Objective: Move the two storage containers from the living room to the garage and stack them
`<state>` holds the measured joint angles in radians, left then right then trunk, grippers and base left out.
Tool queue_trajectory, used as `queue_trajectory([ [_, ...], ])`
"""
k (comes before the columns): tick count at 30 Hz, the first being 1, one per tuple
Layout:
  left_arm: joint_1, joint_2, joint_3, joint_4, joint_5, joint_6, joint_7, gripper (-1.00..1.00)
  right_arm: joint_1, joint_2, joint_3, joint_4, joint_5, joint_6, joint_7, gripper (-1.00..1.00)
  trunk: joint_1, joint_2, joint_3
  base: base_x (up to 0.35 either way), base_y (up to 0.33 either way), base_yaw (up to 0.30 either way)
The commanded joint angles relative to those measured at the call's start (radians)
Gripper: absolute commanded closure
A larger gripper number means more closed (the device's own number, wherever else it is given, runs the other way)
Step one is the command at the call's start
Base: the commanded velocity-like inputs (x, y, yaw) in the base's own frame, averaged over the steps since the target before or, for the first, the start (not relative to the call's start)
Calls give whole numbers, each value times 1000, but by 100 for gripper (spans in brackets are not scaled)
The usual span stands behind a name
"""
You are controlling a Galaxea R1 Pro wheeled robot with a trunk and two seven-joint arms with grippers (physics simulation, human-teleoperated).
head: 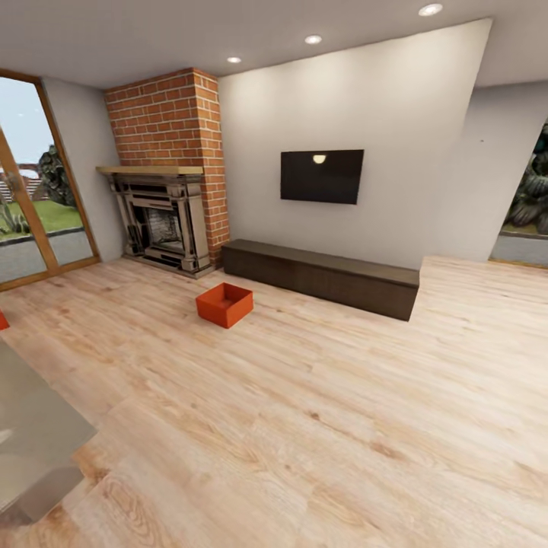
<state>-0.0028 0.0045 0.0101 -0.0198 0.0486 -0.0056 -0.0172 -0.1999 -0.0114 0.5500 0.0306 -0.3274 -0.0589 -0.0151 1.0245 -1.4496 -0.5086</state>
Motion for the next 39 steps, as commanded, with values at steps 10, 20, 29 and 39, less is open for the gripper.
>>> queue_trajectory([
  [10, 0, 0, 1, 0, 5, -1, -2, -100, -1, 1, 8, 3, -9, -7, 0, -100, 1, 0, -1, 323, 0, 0],
  [20, 0, 0, 1, 0, 5, -1, -1, -100, -1, 1, 8, 3, -9, -7, 0, -100, 1, 0, -1, 322, 0, 0],
  [29, 0, 0, 1, 0, 5, -1, -1, -100, -1, 1, 8, 3, -9, -7, 0, -100, 1, 0, -1, 323, 0, 0],
  [39, 0, 0, 1, 0, 5, -1, -1, -100, -1, 1, 8, 3, -9, -7, 0, -100, 1, 0, -1, 322, 0, 0],
])
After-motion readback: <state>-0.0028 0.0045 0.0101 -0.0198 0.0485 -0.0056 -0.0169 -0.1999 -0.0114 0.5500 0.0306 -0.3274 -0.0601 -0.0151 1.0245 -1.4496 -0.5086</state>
